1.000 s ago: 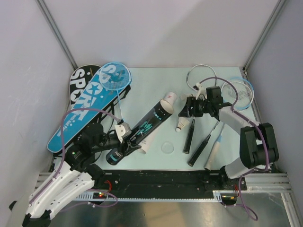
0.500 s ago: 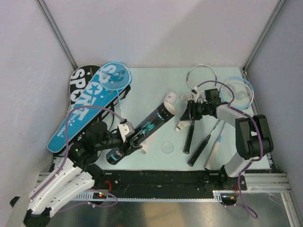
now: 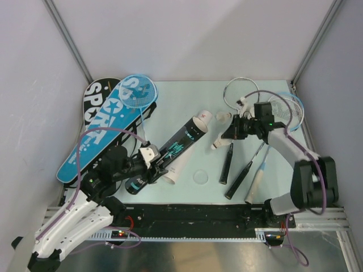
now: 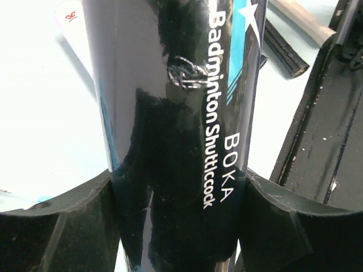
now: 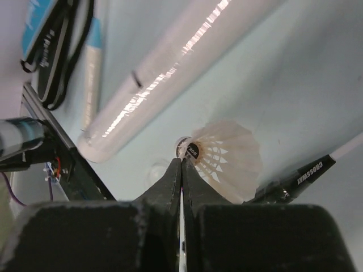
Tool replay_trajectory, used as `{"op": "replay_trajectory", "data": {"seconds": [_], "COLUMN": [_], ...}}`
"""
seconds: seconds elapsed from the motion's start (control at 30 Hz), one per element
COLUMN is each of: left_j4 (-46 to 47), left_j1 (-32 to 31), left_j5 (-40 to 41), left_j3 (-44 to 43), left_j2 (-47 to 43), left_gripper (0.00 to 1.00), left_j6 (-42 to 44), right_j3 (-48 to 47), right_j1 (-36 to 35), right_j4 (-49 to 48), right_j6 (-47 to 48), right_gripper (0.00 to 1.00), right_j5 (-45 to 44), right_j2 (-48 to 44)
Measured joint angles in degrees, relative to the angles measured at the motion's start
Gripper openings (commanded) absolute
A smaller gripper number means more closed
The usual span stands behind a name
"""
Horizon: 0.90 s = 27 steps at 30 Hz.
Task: Pack up the badminton gear
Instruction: Pick up the shuttlecock at the center of the board, then place the shuttlecock at the shuttle tube.
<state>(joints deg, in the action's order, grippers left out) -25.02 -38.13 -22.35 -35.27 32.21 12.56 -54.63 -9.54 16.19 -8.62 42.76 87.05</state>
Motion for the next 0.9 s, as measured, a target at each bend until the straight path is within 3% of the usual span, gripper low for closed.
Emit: {"op": "replay_trajectory", "data": {"seconds": [0.3,0.43,0.9], "left_j4": [-0.57,-1.33,-5.25], "left_j1": [-0.2,-1.27,-4.11], "left_j5": [2.95,3.32,3.67], "left_j3": [0.02,0.02,-2.12], "left_j2": [-0.48,-0.48,1.38], "left_gripper": [0.35,0.35,0.36], "left_j6": [0.92,2.08,6.38], "right_j3": [-0.63,-2.32,-4.2], "right_j1": [0.28,0.09,-5.7], "right_j4": [-2.6,-4.76,-6.36], "right_j6": [-5.01,-7.34,-12.7], "right_gripper": [0.0,0.0,0.0], "right_j5": [-4.0,-4.04,-2.19], "right_j2": [-30.01,-38.8,-44.52]}}
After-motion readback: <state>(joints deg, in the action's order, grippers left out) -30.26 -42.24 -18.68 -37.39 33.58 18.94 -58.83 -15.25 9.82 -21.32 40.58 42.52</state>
